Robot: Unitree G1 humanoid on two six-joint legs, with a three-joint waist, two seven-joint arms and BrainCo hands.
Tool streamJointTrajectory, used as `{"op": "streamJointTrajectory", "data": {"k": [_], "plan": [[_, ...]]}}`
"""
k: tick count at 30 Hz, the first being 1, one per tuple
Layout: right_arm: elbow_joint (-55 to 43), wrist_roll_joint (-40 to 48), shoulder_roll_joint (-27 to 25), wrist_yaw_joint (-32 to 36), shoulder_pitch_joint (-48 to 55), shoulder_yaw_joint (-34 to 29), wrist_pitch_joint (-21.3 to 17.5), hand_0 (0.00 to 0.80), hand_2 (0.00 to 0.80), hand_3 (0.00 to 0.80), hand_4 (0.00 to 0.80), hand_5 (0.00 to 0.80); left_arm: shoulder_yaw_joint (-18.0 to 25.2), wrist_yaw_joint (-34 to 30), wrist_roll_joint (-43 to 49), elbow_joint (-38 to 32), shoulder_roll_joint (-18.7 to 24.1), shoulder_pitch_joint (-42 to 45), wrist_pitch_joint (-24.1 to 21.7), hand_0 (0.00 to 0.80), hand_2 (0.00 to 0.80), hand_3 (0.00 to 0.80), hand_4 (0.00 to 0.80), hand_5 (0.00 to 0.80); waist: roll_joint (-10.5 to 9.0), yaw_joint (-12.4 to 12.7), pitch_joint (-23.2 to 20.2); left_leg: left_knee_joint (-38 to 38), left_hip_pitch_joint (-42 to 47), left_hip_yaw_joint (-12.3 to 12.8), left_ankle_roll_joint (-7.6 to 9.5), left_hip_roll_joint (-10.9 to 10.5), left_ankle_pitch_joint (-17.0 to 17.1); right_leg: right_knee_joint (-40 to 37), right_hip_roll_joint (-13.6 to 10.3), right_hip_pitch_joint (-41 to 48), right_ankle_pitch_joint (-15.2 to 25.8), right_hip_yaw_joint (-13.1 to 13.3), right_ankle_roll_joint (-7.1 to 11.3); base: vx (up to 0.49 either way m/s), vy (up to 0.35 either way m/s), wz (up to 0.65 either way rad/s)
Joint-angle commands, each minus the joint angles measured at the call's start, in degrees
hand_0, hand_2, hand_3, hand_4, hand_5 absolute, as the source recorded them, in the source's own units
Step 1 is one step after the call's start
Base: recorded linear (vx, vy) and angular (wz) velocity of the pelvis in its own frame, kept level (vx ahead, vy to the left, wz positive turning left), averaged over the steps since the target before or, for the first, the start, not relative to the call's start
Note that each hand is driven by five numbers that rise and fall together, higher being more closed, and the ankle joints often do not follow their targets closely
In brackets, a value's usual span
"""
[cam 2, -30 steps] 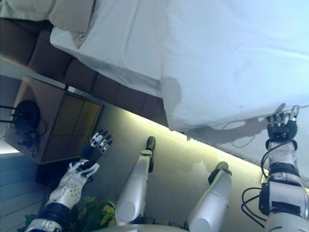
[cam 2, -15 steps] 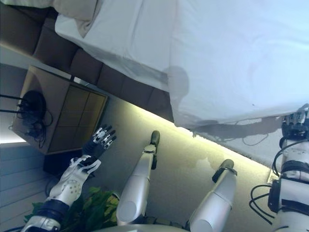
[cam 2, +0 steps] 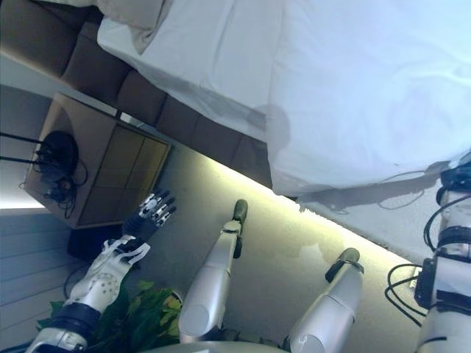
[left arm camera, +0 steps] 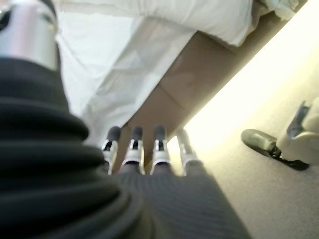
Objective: Make the bed neatly
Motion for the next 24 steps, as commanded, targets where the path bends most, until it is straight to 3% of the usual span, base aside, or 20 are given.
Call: {"op": "streamJointTrajectory", "data": {"k": [1,6,9,18,24], "plan": [[-10.02,-3.81,7.56,0.42,4.25,3.69,-2.81,0.8,0.8,0.8,0.8,0.8,-1.0,2.96,0.16,0.85,-2.42,-3.99,-1.93,0.0,0.0,0.0,0.0,0.0,-1.03,-0.21,-0.56,-1.88,2.11,1.31,2.28,2.8,2.04,-9.4,-0.64,-0.63,14.9,2.95,1.71,-0.032,-0.001,-0.03],[-18.86,-6.7,18.43,-1.26,7.61,10.8,-5.81,0.8,0.8,0.8,0.8,0.8,-4.55,6.86,0.01,1.33,-6.98,-9.69,-3.06,0.0,0.0,0.0,0.0,0.0,-2.06,-1.88,0.01,-2.52,3.15,1.89,2.68,3.18,2.4,-11.1,-0.12,0.71,15.98,2.89,1.8,-0.054,0.001,-0.06],[-22.33,-11.01,22.23,-3.11,6.53,15.02,-5.52,0.8,0.8,0.8,0.8,0.8,-6.85,8.65,-1.84,0.97,-9.55,-12.81,-2.85,0.0,0.0,0.0,0.0,0.0,-2.21,-2.41,0.18,-3.06,3.61,2.23,2.9,3.1,2.81,-12.25,0.04,1.41,16.54,2.76,1.91,-0.047,-0.002,-0.05],[-29.6,-12.18,30.02,-8.33,2.12,22.51,-6.5,0.8,0.8,0.8,0.8,0.8,-11.39,11.31,-8.1,0.84,-14.71,-16.4,-0.08,0.0,0.0,0.0,0.0,0.0,-1.91,-2.89,0.63,-3.43,4.29,2.98,3.21,2.91,3.6,-13.51,-0.05,2.67,17.4,2.6,1.91,-0.014,0.012,-0.01],[-32.8,-14.37,32.39,-13.64,-3.19,24.63,-7.66,0.8,0.8,0.8,0.8,0.8,-14.79,9.6,-15.22,2.44,-17.87,-17.85,5.05,0.0,0.0,0.0,0.0,0.0,-1.59,-2.97,0.98,-3.14,4.43,3.7,3.39,2.97,3.76,-14.05,-0.48,3.33,17.9,2.34,1.79,-0.01,0.009,-0.01]]}}
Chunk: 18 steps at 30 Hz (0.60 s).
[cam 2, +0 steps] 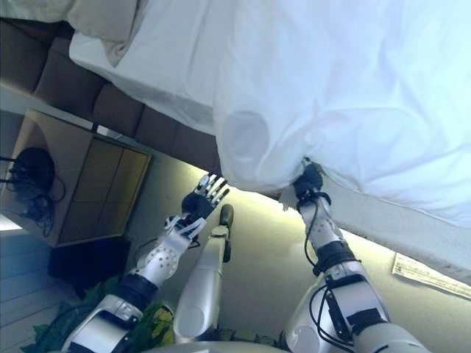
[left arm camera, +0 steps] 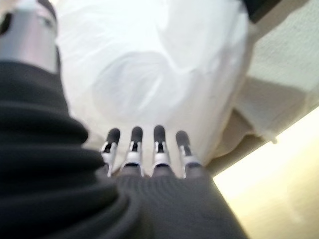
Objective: Make the bed neatly
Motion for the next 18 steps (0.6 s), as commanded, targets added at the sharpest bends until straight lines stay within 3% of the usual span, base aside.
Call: {"op": "streamJointTrajectory", "data": {"k": [1,8,15,16,18], "plan": [[-7.33,-2.69,1.74,-1.37,-7.61,-0.32,-2.04,0.8,0.8,0.8,0.8,0.8,-3.34,-2.36,-4.25,-0.07,-2.07,-3.95,2.77,0.0,0.0,0.0,0.0,0.0,0.44,0.73,-0.16,-1.1,0.41,2.47,2.93,1.11,3.07,-12.68,-2.01,0.31,17.49,2.43,2.46,0.0,0.0,0.0],[-6.22,-3.48,1.87,-5.57,-14.65,0.48,-0.16,0.8,0.8,0.8,0.8,0.8,-8.89,-2.2,-19.28,2.43,-6.87,-6.22,9.55,0.0,0.0,0.0,0.0,0.0,0.67,0.23,-0.16,-0.31,0.24,3.23,3.14,0.56,2.9,-13.77,-2.36,1.03,18.14,2.34,2.29,-0.002,0.051,0.0],[-7.0,-2.91,4.41,-6.98,-15.68,1.62,-0.44,0.8,0.8,0.8,0.8,0.8,-9.82,0.31,-39.32,9.04,-12.89,-9.52,7.51,0.0,0.0,0.0,0.0,0.0,-0.33,-1.0,0.37,0.51,-0.05,4.06,3.2,0.34,2.97,-14.39,-2.53,1.87,18.58,2.21,1.99,0.03,0.033,0.01],[-7.37,-2.84,4.92,-7.07,-15.45,1.73,-0.62,0.8,0.8,0.8,0.8,0.8,-9.51,0.08,-41.32,10.23,-13.84,-10.12,6.77,0.0,0.0,0.0,0.0,0.0,-0.68,-1.28,0.26,1.04,0.39,4.28,2.94,0.59,1.22,-13.75,-2.41,2.35,16.82,2.35,2.47,0.093,-0.044,0.0],[-7.91,-2.69,5.68,-6.76,-15.0,1.83,-1.45,0.8,0.8,0.8,0.8,0.8,-8.68,0.65,-41.32,11.75,-15.99,-11.0,5.35,0.0,0.0,0.0,0.0,0.0,-1.24,-1.57,0.7,1.26,0.16,4.35,2.9,0.55,1.19,-14.13,-2.25,2.61,16.94,2.06,2.48,0.051,-0.052,-0.05]]}}
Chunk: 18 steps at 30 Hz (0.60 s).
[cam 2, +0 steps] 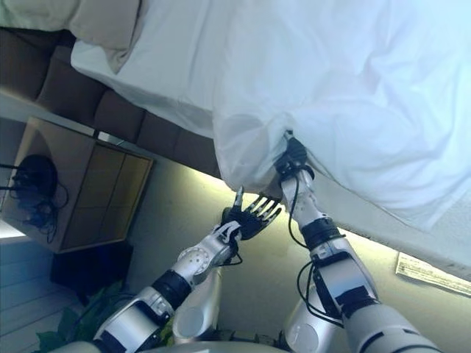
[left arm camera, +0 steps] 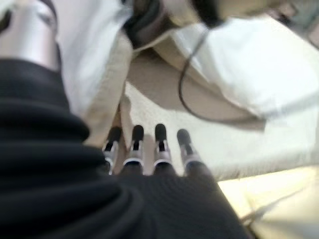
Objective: Make the bed neatly
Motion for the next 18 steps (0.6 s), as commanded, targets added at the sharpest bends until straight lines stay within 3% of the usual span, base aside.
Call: {"op": "streamJointTrajectory", "data": {"k": [1,7,18], "plan": [[-7.7,-0.98,3.03,1.24,-6.75,-0.31,-1.82,0.8,0.8,0.8,0.8,0.8,-0.71,0.49,-3.4,-0.12,-4.02,-4.34,-2.46,0.0,0.0,0.0,0.0,0.0,-1.25,-0.02,0.74,1.0,-0.2,2.48,2.89,1.31,1.33,-11.0,-1.22,1.27,15.15,1.69,1.17,0.012,-0.043,-0.06],[-12.38,-1.15,4.4,-0.13,-4.55,1.24,-2.67,0.8,0.8,0.8,0.8,0.8,3.09,-2.5,-3.4,-0.31,-8.36,-5.69,-6.58,0.0,0.0,0.0,0.0,0.0,-2.55,-1.04,1.59,0.87,-0.6,2.55,2.62,1.96,1.76,-12.11,-0.51,1.92,15.35,1.38,1.26,0.007,-0.007,-0.03],[-13.72,-0.02,5.24,2.54,-2.95,2.92,-3.06,0.8,0.8,0.8,0.8,0.8,3.49,5.22,-3.4,-4.57,-9.96,-10.95,-19.86,0.0,0.0,0.0,0.0,0.0,-3.67,-2.81,2.67,0.22,-1.16,3.76,2.13,3.77,3.0,-12.21,0.01,1.75,15.39,1.46,1.26,0.007,0.02,-0.05]]}}
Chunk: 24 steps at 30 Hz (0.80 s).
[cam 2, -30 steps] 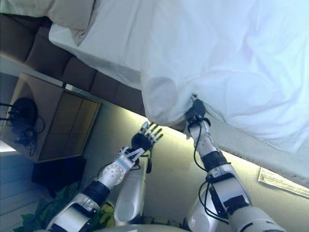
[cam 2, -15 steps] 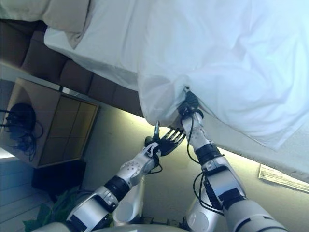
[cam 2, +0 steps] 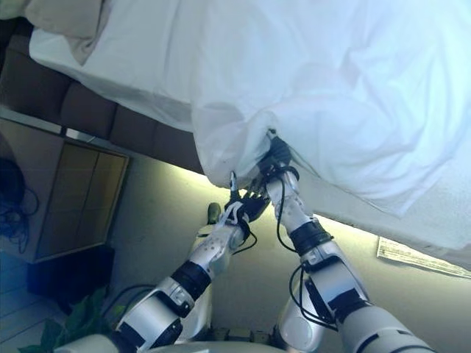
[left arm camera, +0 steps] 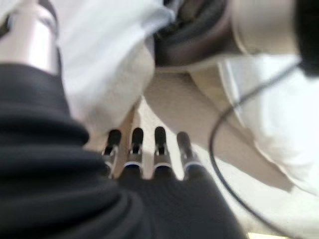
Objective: Make the bed neatly
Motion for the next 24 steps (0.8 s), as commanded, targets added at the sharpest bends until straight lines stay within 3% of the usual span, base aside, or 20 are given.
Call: {"op": "streamJointTrajectory", "data": {"k": [1,12,13,14,15,22,24], "plan": [[-8.59,-0.62,2.8,3.24,-4.07,-0.85,-1.31,0.8,0.8,0.8,0.8,0.8,-0.84,1.44,-1.36,-3.72,-3.42,-6.05,-3.64,0.0,0.0,0.0,0.0,0.0,0.3,-0.33,0.27,-0.01,-1.07,2.23,2.03,2.52,3.2,-8.93,-1.43,1.07,13.31,1.42,1.16,0.013,0.063,-0.08],[-12.84,-0.58,3.07,3.79,-2.92,0.5,0.89,0.8,0.8,0.8,0.8,0.8,3.05,2.37,-1.36,-1.88,-3.78,-8.94,-10.17,0.0,0.0,0.0,0.0,0.0,0.4,-2.49,1.18,-3.39,-0.36,4.35,1.47,3.94,5.77,-9.49,-0.44,0.86,12.68,2.46,1.1,0.014,0.08,-0.1],[-13.19,-0.3,2.86,3.88,-2.8,0.58,1.24,0.8,0.8,0.8,0.8,0.8,3.63,1.75,-1.36,-1.17,-3.39,-9.24,-10.31,0.439,0.439,0.439,0.439,0.439,0.45,-2.73,1.25,-3.71,-0.22,4.65,1.35,4.09,6.03,-9.74,-0.34,0.91,12.66,2.5,1.08,0.005,0.077,-0.1],[-13.16,0.03,2.75,4.15,-2.65,0.69,1.27,0.8,0.8,0.8,0.8,0.8,4.0,1.46,-1.36,-0.9,-3.17,-9.21,-10.57,0.731,0.731,0.731,0.731,0.731,0.5,-2.82,1.29,-3.79,-0.11,4.77,1.3,4.18,6.07,-9.83,-0.32,0.99,12.63,2.51,1.05,0.01,0.085,-0.06],[-13.17,0.35,2.73,4.51,-2.35,0.78,1.35,0.8,0.8,0.8,0.8,0.8,4.45,1.21,-1.36,-0.74,-2.62,-9.13,-11.05,0.8,0.8,0.8,0.8,0.8,0.56,-2.93,1.28,-3.74,-0.04,4.81,1.26,4.28,6.06,-9.71,-0.28,0.91,12.58,2.64,1.01,0.013,0.065,-0.04],[-13.19,2.17,2.31,4.48,-1.87,0.7,1.32,0.8,0.8,0.8,0.8,0.8,8.03,0.94,-1.36,0.42,-0.31,-9.97,-11.94,0.8,0.8,0.8,0.8,0.8,0.73,-3.32,0.97,-4.31,0.31,5.6,1.04,4.88,6.5,-9.62,-0.17,0.68,12.25,3.12,0.93,-0.005,0.044,-0.1],[-12.61,2.48,1.93,4.45,-1.69,0.34,1.13,0.8,0.8,0.8,0.8,0.8,8.64,0.58,-1.36,0.29,-0.05,-9.64,-11.74,0.8,0.8,0.8,0.8,0.8,1.09,-3.2,1.26,-4.62,-0.14,5.74,1.36,4.84,8.24,-10.07,-0.2,0.33,13.83,2.95,0.41,-0.089,0.056,-0.06]]}}
